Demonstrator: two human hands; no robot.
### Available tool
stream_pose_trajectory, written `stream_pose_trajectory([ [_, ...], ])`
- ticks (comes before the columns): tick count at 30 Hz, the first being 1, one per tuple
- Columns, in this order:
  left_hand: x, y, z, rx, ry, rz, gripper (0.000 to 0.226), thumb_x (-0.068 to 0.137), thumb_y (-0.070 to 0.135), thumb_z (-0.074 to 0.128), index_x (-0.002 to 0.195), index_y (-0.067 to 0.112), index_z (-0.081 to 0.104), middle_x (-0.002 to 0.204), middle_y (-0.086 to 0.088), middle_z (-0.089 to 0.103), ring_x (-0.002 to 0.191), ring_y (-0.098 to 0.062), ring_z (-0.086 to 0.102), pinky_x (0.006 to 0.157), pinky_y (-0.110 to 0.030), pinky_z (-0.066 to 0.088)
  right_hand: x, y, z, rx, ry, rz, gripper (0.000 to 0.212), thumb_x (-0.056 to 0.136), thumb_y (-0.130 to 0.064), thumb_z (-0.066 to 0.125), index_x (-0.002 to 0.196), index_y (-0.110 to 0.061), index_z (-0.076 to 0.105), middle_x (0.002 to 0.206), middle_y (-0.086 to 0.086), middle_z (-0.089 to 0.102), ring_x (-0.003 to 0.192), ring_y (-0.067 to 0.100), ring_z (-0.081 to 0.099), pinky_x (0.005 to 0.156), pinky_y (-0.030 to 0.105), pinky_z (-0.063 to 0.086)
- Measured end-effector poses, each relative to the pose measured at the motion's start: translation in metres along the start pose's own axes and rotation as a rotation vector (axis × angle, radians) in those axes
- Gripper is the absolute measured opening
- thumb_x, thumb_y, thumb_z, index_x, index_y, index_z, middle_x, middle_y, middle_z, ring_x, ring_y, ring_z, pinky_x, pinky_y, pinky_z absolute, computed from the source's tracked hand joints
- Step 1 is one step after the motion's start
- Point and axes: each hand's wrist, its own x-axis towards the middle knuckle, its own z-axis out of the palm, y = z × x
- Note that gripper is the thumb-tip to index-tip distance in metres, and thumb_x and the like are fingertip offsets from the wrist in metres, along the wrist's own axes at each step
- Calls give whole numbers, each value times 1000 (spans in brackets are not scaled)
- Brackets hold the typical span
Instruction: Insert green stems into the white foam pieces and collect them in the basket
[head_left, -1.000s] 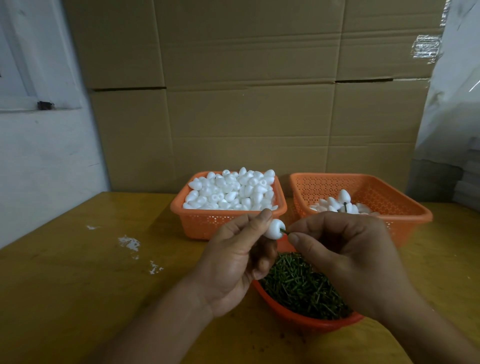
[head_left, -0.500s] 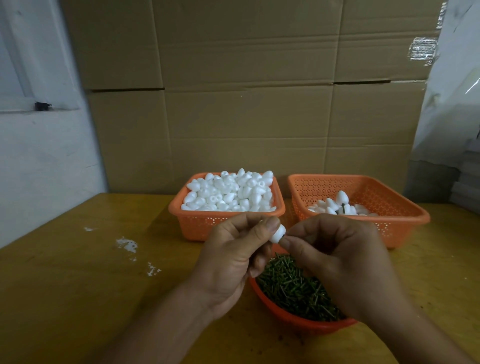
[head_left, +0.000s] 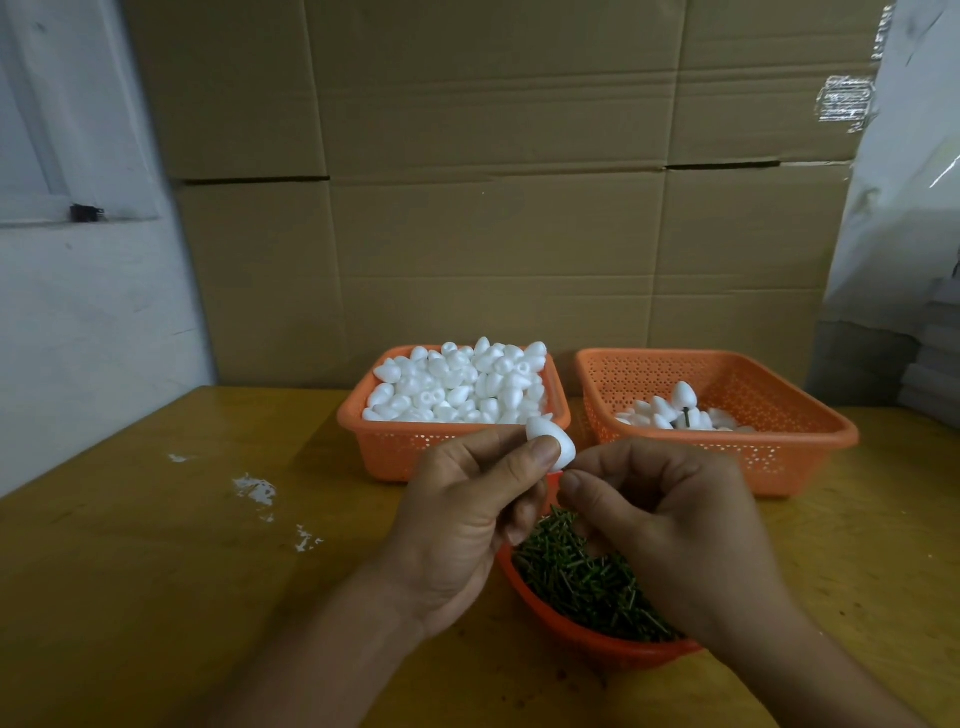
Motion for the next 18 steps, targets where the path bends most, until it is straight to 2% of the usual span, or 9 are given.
stream_pose_trajectory([
  [6,0,-4,2,303,54,195,20,87,38,66,89,21,75,63,3,56,56,-5,49,51,-16,41,1,3,4,86,-11,48,15,87,-11,72,74,-19,76,59,6,70,45,14,61,47,22,51],
  [11,-3,-2,2,504,-32,321,17,99,29,57,85,25,66,64,19,60,59,4,56,56,-9,42,-1,4,10,145,-45,91,21,89,-7,70,70,-15,74,59,5,70,47,12,62,48,21,52],
  [13,-3,-2,2,580,-23,334,18,100,30,56,88,21,65,66,17,61,60,2,57,58,-14,44,-2,5,11,141,-47,104,19,89,-8,70,71,-14,73,58,9,68,47,15,61,48,27,53],
  [15,-3,-2,2,620,-16,334,21,99,37,54,91,20,64,70,9,63,64,-4,60,58,-27,48,-2,5,11,121,-48,104,18,90,-9,70,72,-13,72,58,11,68,47,17,61,50,35,53],
  [16,-3,-2,2,625,-16,333,23,98,40,53,92,21,64,72,6,64,66,-7,62,59,-33,51,-2,5,12,118,-46,103,18,90,-10,70,72,-13,72,58,10,68,47,17,61,49,35,53],
  [18,-4,-2,3,629,-11,340,24,97,43,52,92,23,64,73,7,65,68,-7,62,61,-31,52,-3,6,12,136,-36,106,19,90,-10,69,72,-14,72,57,9,68,46,15,60,47,27,51],
])
